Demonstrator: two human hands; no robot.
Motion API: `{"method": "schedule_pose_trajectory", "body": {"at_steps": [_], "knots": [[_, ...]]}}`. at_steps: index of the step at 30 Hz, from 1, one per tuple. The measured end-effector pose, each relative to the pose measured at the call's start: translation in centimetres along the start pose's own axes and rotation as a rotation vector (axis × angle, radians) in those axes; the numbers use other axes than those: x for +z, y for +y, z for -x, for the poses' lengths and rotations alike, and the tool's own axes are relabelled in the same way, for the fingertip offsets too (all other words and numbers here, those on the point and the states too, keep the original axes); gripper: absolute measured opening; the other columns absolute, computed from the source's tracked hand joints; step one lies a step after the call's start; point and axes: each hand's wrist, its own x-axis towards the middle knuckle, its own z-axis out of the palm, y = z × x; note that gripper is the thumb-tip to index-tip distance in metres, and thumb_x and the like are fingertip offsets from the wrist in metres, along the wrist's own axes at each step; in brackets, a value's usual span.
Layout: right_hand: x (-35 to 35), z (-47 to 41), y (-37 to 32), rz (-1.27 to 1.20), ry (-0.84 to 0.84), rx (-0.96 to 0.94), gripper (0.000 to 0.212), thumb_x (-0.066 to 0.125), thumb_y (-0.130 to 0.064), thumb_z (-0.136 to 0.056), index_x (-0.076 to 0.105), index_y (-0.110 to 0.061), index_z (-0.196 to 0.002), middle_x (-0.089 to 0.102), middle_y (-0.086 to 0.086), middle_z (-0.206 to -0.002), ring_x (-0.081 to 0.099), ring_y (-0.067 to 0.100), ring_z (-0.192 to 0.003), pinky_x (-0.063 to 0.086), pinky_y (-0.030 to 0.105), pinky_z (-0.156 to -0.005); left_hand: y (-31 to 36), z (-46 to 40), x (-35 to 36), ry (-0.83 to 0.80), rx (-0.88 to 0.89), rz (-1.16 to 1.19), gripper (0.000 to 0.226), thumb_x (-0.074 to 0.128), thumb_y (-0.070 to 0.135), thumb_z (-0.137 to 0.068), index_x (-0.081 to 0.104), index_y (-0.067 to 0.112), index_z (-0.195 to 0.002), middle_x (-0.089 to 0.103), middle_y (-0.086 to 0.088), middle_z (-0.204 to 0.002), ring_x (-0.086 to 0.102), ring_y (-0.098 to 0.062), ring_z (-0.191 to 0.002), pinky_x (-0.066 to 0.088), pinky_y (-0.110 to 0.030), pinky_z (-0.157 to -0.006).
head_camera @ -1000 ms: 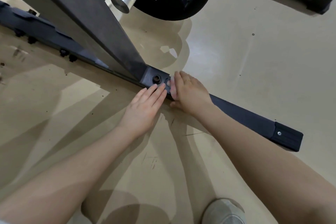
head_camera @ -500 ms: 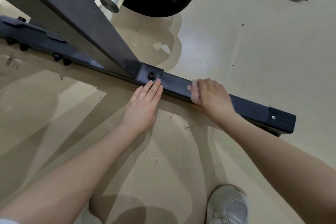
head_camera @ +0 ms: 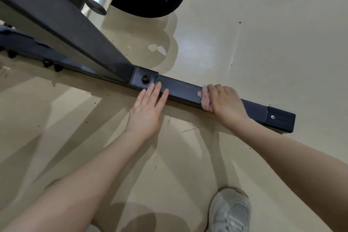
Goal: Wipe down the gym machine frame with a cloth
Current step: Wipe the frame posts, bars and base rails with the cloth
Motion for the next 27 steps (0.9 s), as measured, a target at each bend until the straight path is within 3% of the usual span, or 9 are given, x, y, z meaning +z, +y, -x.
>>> {"method": "schedule_pose_trajectory", "body": {"at_steps": [3, 6, 10, 13, 16, 20, 22, 25, 27], "knots": [[-1.1, 1.1, 1.2, 0.018, 0.038, -0.003, 0.043, 0.027, -0.021, -0.100, 0.063, 0.001, -0.090, 0.057, 0.015, -0.072, 0.054, 0.031, -0.059, 0.044, 0.034, -0.058, 1.4, 0.4, -0.4, -0.080, -0.046, 0.020, 0.086, 0.056, 0.005, -0.082, 0.006, 0.016, -0.151, 0.003, -0.021, -0.156, 0.002, -0.032, -0.146, -0.008, -0.035, -0.115], [-1.5, -0.4, -0.9, 0.097, 0.031, 0.016, 0.039, 0.034, -0.023, -0.100, 0.065, -0.001, -0.093, 0.055, 0.011, -0.069, 0.052, 0.028, -0.059, 0.041, 0.035, -0.060, 2.7, 0.2, -0.8, -0.155, -0.103, 0.045, 0.085, 0.048, 0.015, -0.091, -0.013, 0.028, -0.148, -0.016, -0.019, -0.155, -0.016, -0.031, -0.144, -0.010, -0.037, -0.115], [-0.7, -2.4, -3.1, -0.016, -0.072, -0.010, 0.039, 0.044, -0.023, -0.094, 0.062, 0.005, -0.115, 0.063, 0.016, -0.083, 0.060, 0.033, -0.069, 0.049, 0.036, -0.068, 3.4, -0.1, -0.7, -0.162, -0.150, 0.049, 0.082, 0.048, 0.014, -0.091, -0.008, 0.027, -0.150, -0.019, -0.022, -0.154, -0.018, -0.033, -0.143, -0.011, -0.039, -0.115], [-1.5, -0.2, -1.4, -0.141, -0.251, -0.128, 0.079, 0.067, -0.046, -0.079, 0.047, 0.008, -0.133, 0.059, 0.025, -0.118, 0.059, 0.041, -0.104, 0.047, 0.045, -0.092, 4.2, 0.0, -1.1, -0.160, -0.146, 0.047, 0.082, 0.048, 0.014, -0.090, -0.007, 0.024, -0.150, -0.020, -0.015, -0.155, -0.017, -0.028, -0.144, -0.012, -0.038, -0.115], [-3.4, 3.3, 2.3, -0.162, -0.276, -0.076, 0.077, 0.040, -0.054, -0.089, 0.045, 0.007, -0.136, 0.051, 0.027, -0.134, 0.050, 0.042, -0.123, 0.037, 0.047, -0.106, 5.9, -0.1, -1.9, -0.210, -0.108, 0.063, 0.082, 0.045, 0.012, -0.092, -0.012, 0.027, -0.149, -0.023, -0.010, -0.155, -0.018, -0.025, -0.144, -0.011, -0.036, -0.115], [-4.8, 3.7, 3.4, -0.435, -0.362, 0.132, 0.056, 0.035, -0.032, -0.094, 0.039, 0.003, -0.137, 0.056, 0.015, -0.130, 0.046, 0.036, -0.125, 0.030, 0.038, -0.102, 8.1, -1.4, -2.8, -0.271, -0.155, 0.135, 0.081, 0.044, 0.015, -0.091, -0.009, 0.033, -0.149, -0.025, -0.014, -0.154, -0.017, -0.027, -0.144, -0.009, -0.034, -0.115], [-4.5, 1.5, 2.7, -0.604, -0.363, 0.228, 0.047, 0.043, -0.017, -0.089, 0.036, -0.004, -0.133, 0.058, 0.008, -0.123, 0.048, 0.028, -0.119, 0.040, 0.033, -0.095, 8.5, -2.1, -2.8, -0.276, -0.190, 0.177, 0.077, 0.045, 0.019, -0.091, -0.003, 0.033, -0.150, -0.021, -0.016, -0.155, -0.014, -0.028, -0.145, -0.005, -0.034, -0.116], [-3.5, -2.1, 2.6, -0.634, -0.336, 0.280, 0.046, 0.064, -0.013, -0.085, 0.047, -0.003, -0.127, 0.050, 0.014, -0.135, 0.038, 0.026, -0.135, 0.034, 0.010, -0.095, 8.5, -2.6, -2.6, -0.273, -0.208, 0.209, 0.069, 0.043, 0.029, -0.094, 0.003, 0.033, -0.150, -0.017, -0.014, -0.156, -0.010, -0.027, -0.145, 0.002, -0.034, -0.116], [-3.1, -2.4, 2.5, -0.454, -0.376, 0.146, 0.053, 0.084, -0.020, -0.063, 0.061, -0.002, -0.107, 0.061, 0.020, -0.114, 0.044, 0.035, -0.129, 0.044, 0.028, -0.089, 8.2, -2.9, -2.7, -0.276, -0.203, 0.200, 0.063, 0.039, 0.037, -0.097, 0.006, 0.034, -0.150, -0.014, -0.014, -0.157, -0.007, -0.026, -0.146, 0.002, -0.033, -0.117]]}}
